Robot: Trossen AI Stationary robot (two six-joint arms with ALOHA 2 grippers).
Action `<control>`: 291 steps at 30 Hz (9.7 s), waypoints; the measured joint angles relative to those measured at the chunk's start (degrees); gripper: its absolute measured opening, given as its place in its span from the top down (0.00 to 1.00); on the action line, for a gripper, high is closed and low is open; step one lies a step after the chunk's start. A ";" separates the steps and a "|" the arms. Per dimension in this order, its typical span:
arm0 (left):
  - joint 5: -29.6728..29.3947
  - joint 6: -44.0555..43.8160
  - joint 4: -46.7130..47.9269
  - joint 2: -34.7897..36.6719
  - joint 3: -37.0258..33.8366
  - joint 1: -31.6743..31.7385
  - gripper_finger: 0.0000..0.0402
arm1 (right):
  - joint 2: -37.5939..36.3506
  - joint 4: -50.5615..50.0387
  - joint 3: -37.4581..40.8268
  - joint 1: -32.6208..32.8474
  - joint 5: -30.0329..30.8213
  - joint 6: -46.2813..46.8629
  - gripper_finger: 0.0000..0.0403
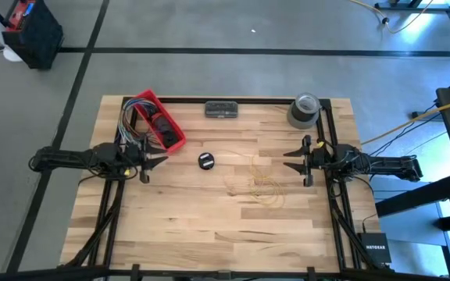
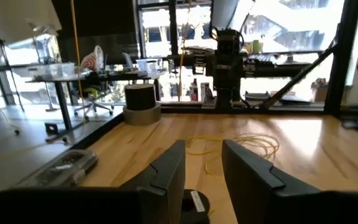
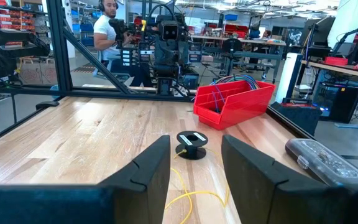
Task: Coil cords
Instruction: Coil the yellow wire on the spool
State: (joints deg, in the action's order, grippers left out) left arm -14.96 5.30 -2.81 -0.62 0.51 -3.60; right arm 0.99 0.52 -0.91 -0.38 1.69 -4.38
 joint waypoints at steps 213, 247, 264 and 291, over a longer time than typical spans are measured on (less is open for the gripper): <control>-23.93 8.42 -9.05 -58.47 38.75 -5.91 1.00 | 77.76 -3.24 -53.13 9.43 36.83 -2.28 0.66; -23.66 10.41 -22.96 -60.20 37.94 -4.87 1.00 | 97.53 33.26 -50.77 5.62 23.17 -5.88 0.66; -23.63 12.94 -23.85 -61.05 37.97 -4.50 1.00 | 97.45 32.28 -50.82 5.62 22.69 -0.59 0.83; -25.70 7.98 -19.28 -60.94 37.97 -6.58 1.00 | 97.64 12.90 -58.68 4.09 18.22 -5.66 0.73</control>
State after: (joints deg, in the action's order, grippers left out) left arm -40.66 13.28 -22.09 -61.56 38.48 -10.17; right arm 98.63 13.41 -59.58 3.71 19.92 -10.04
